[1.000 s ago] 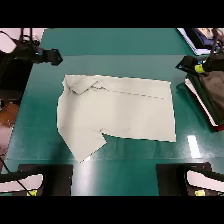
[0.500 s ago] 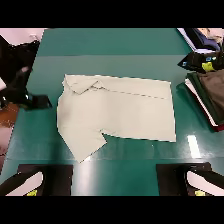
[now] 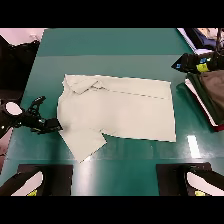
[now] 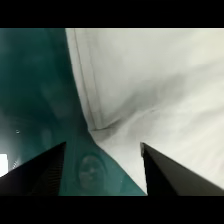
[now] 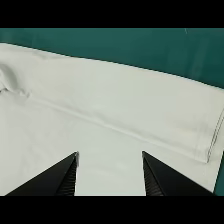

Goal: Fold the shirts.

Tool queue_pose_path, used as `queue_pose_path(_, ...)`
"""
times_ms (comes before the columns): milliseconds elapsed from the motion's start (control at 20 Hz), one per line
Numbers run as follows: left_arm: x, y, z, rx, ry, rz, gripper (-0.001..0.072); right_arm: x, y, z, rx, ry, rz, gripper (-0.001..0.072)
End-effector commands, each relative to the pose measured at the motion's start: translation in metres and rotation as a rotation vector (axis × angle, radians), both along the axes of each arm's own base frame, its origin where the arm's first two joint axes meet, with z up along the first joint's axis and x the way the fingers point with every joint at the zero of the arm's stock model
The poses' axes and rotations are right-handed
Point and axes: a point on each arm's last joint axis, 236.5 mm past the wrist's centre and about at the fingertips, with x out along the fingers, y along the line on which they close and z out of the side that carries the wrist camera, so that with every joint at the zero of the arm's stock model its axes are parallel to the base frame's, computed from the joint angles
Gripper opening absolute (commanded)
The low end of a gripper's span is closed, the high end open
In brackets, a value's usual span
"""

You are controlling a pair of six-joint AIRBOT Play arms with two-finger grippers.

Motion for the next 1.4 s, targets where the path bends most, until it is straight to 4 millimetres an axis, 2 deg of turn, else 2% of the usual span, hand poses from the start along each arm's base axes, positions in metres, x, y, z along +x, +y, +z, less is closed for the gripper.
queue_pose_path(0,0.005,-0.007,-0.003,-0.03,-0.025,0.033,0.0541,-0.002,0.002,0.0,0.001,0.006,0.007,0.0452)
queue_pose_path(350,0.011,-0.006,-0.009,-0.035,-0.032,0.052,0.0535,-0.004,0.002,-0.002,0.0,0.015,0.01,0.0452)
queue_pose_path(400,0.012,-0.006,-0.009,-0.035,-0.034,0.053,0.0361,-0.006,0.003,-0.003,-0.001,0.027,0.015,0.0452)
queue_pose_path(450,0.012,-0.007,-0.008,-0.037,-0.035,0.054,0.0144,-0.01,0.002,-0.006,-0.004,0.044,0.019,0.0452)
queue_pose_path(500,0.013,-0.008,-0.007,-0.04,-0.038,0.047,0.0027,-0.016,0.001,-0.01,-0.008,0.074,0.026,0.0452)
queue_pose_path(600,0.015,-0.008,0.001,-0.041,-0.044,0.027,0.0023,-0.031,-0.008,-0.021,-0.03,0.145,0.045,0.0452)
queue_pose_path(700,0.023,-0.008,0.017,-0.04,-0.076,-0.01,0.0023,-0.057,-0.023,-0.047,-0.048,0.251,0.032,0.0452)
queue_pose_path(900,0.042,-0.008,0.053,-0.033,-0.162,-0.051,0.0023,-0.14,-0.044,-0.133,-0.019,0.531,-0.037,0.0452)
queue_pose_path(1050,0.045,-0.01,0.061,-0.044,-0.186,-0.047,0.0024,-0.195,-0.046,-0.195,0.028,0.693,-0.096,0.0452)
queue_pose_path(1200,0.044,-0.011,0.061,-0.048,-0.18,-0.049,0.0023,-0.217,-0.048,-0.228,0.05,0.736,-0.15,0.0452)
queue_pose_path(1350,0.044,-0.011,0.061,-0.049,-0.18,-0.049,0.0024,-0.227,-0.046,-0.244,0.059,0.766,-0.164,0.0452)
